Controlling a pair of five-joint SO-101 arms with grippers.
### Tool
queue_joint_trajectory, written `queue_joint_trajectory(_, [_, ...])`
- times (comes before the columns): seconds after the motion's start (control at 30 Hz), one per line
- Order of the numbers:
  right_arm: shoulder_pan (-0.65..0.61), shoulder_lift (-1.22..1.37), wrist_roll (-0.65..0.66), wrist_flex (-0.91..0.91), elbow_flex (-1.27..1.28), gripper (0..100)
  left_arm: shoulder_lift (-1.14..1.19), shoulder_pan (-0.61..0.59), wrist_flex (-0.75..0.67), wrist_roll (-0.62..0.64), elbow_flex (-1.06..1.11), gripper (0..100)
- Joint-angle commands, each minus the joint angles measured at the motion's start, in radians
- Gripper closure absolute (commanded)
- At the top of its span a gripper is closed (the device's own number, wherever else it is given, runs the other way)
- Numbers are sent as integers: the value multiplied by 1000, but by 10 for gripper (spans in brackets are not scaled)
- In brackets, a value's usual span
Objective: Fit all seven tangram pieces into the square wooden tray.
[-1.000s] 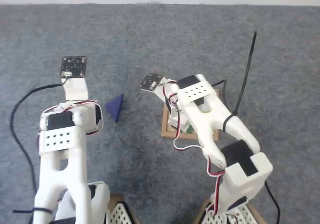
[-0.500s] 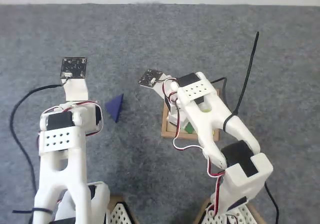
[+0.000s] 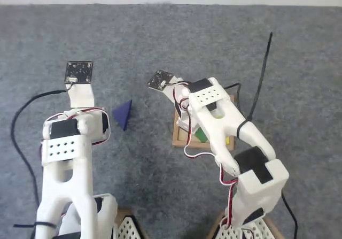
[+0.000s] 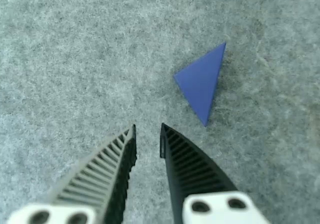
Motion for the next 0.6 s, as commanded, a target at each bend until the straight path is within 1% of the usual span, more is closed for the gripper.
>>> queue_joint_trajectory(0.0, [13, -4, -6, -12, -51, 742, -32, 6, 0, -14, -12, 923])
queue_joint_trajectory(0.1, [42, -7, -6, -12, -51, 742, -32, 6, 0, -14, -12, 923])
queue_joint_trajectory(0.2, [44, -22, -11, -12, -57, 742, -32, 6, 0, -14, -10, 923])
queue_joint_trajectory(0.27, [39, -79, -17, 2, -57, 742, -32, 15, 0, -14, -8, 923])
queue_joint_trajectory(0.4, [68, -328, -75, 119, -48, 742, -32, 41, -3, -12, 4, 923])
queue_joint_trajectory(0.5, [151, -530, -84, 268, 5, 742, -32, 37, -3, -14, 2, 923])
queue_joint_trajectory(0.57, [242, -644, -84, 331, 83, 742, -32, 41, -3, -14, 2, 923])
